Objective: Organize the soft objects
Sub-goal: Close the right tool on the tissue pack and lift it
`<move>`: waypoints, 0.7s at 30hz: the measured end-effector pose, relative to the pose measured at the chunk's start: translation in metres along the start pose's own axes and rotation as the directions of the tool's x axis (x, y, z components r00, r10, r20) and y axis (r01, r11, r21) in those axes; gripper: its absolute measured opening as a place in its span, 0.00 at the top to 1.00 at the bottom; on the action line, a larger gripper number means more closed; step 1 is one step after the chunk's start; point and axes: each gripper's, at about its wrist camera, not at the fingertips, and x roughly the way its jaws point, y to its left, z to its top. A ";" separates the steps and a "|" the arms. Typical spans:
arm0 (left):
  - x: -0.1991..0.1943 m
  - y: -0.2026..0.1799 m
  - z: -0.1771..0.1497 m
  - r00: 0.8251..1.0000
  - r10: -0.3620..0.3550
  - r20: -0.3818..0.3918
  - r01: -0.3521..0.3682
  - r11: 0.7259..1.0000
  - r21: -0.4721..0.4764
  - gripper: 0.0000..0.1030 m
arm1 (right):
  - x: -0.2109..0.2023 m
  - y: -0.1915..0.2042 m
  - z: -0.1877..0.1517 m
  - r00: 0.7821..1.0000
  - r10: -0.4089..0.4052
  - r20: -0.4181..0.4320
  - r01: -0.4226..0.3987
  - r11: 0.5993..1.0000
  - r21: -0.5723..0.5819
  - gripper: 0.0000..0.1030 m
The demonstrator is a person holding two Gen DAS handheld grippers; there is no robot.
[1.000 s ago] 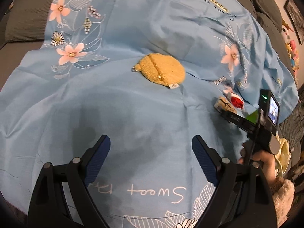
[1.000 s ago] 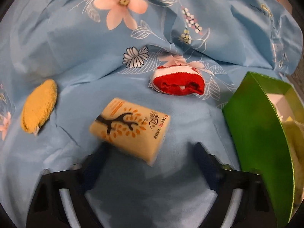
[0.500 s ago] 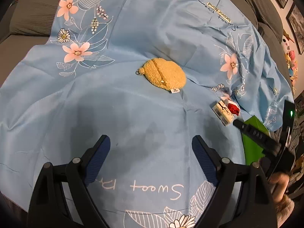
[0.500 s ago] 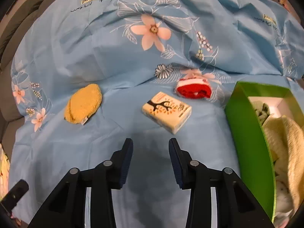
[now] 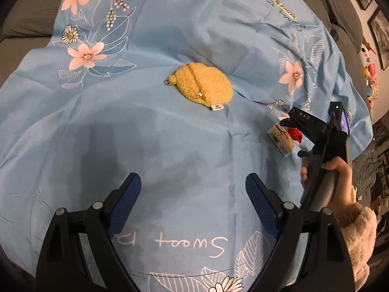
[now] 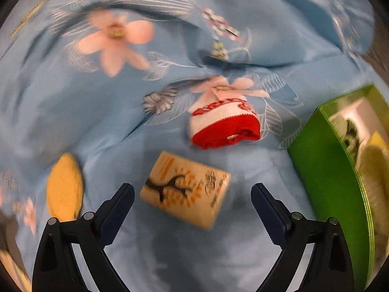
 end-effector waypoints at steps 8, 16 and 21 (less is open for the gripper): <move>0.007 0.008 0.006 0.999 -0.037 -0.029 0.035 0.998 -0.054 0.15 | 0.023 0.012 -0.004 0.998 -0.066 0.024 0.067 0.996 -0.059 0.16; 0.002 0.004 0.003 1.000 0.000 -0.007 0.000 1.000 -0.011 0.15 | -0.019 0.020 -0.051 0.996 0.071 -0.057 -0.082 0.971 -0.223 0.19; -0.002 0.001 -0.002 1.000 0.020 0.008 -0.020 1.000 0.008 0.15 | -0.062 0.027 -0.103 0.973 0.149 -0.178 -0.208 0.898 -0.387 0.19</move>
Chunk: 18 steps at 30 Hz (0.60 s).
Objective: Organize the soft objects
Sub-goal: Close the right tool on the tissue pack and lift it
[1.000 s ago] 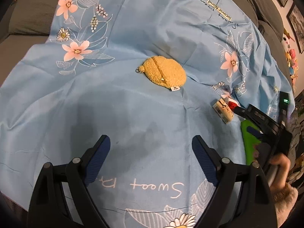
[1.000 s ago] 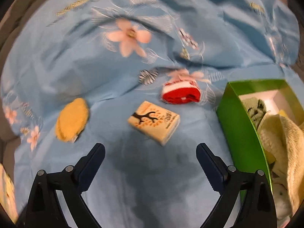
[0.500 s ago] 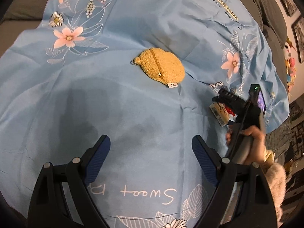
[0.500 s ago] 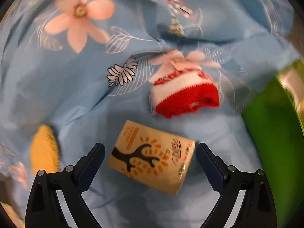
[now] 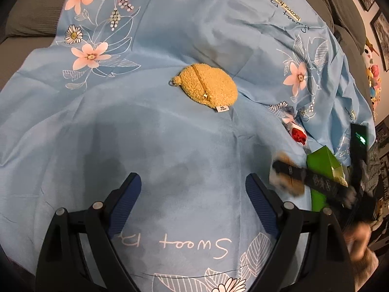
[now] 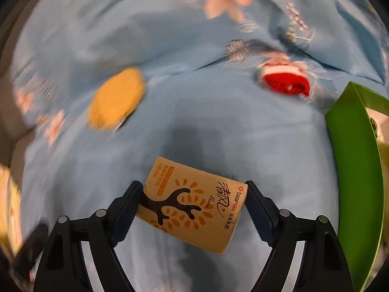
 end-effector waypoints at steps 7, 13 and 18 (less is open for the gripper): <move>-0.002 -0.006 -0.008 1.000 0.030 0.002 -0.030 0.999 0.032 0.15 | -0.022 -0.010 -0.029 0.992 0.120 -0.025 -0.120 0.993 0.013 0.12; 0.000 -0.016 -0.016 0.999 -0.041 0.011 0.040 0.998 0.057 0.17 | -0.056 -0.035 -0.030 0.987 0.126 0.095 -0.134 0.987 0.083 0.08; 0.018 -0.047 -0.030 0.980 -0.184 -0.079 0.193 0.972 0.134 0.24 | -0.058 -0.053 -0.032 0.964 0.205 0.169 -0.240 0.946 0.219 0.10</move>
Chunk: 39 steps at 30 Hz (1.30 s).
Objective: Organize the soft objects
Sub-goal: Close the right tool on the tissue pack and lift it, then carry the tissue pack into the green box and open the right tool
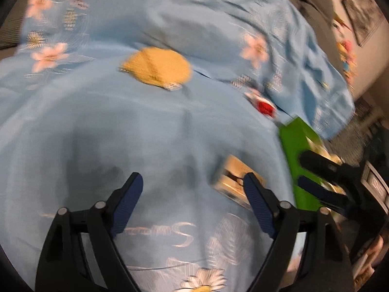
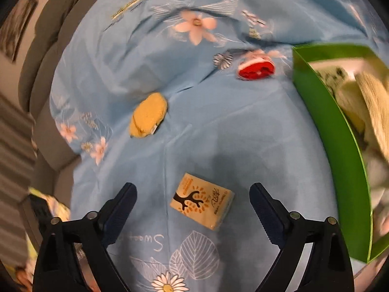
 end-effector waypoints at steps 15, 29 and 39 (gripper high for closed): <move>0.062 -0.036 -0.006 0.997 -0.040 -0.072 0.051 0.985 0.162 0.77 | 0.055 -0.034 -0.016 0.988 0.056 -0.146 -0.030 0.984 0.173 0.43; 0.026 -0.135 0.028 0.984 -0.172 0.043 0.152 0.945 0.291 0.78 | -0.042 -0.054 0.017 0.987 0.085 0.136 -0.107 0.980 0.167 0.46; 0.056 -0.224 0.041 0.951 -0.308 -0.021 0.295 0.886 0.357 0.78 | -0.123 -0.114 0.040 0.917 0.000 0.399 -0.103 0.967 0.235 0.46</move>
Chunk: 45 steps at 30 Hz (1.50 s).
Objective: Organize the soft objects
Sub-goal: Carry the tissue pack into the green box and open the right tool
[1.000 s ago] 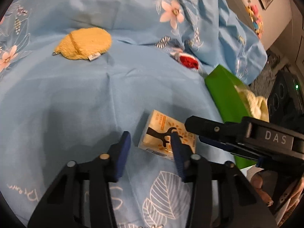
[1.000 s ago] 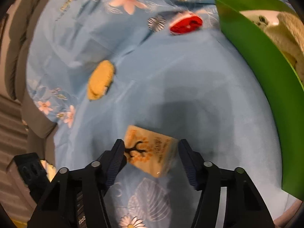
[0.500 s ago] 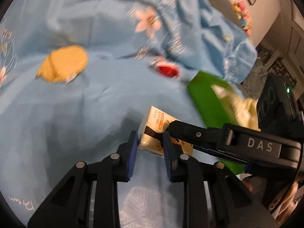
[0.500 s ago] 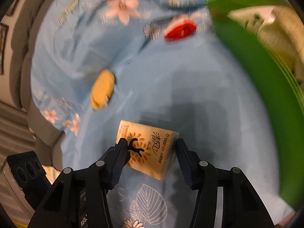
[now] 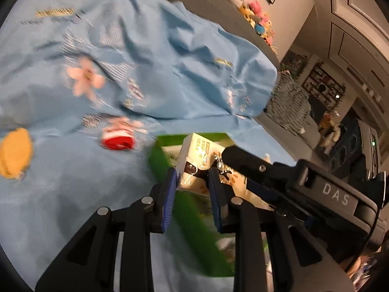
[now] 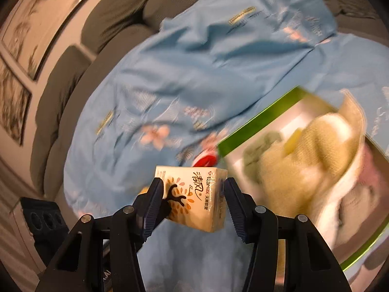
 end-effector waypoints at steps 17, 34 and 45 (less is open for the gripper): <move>0.114 -0.028 -0.005 0.978 -0.034 -0.203 0.028 0.999 -0.035 0.76 | 0.030 -0.084 0.037 0.950 -0.308 -0.057 0.311 0.948 0.064 0.46; 0.060 -0.029 -0.015 0.995 0.007 -0.098 -0.012 0.998 -0.059 0.36 | 0.000 -0.064 0.024 0.961 -0.276 0.033 0.275 0.961 0.044 0.23; -0.030 -0.013 -0.023 0.996 0.080 0.039 -0.078 0.996 -0.050 0.17 | -0.027 -0.015 0.004 0.952 -0.259 0.165 0.275 0.958 -0.079 0.15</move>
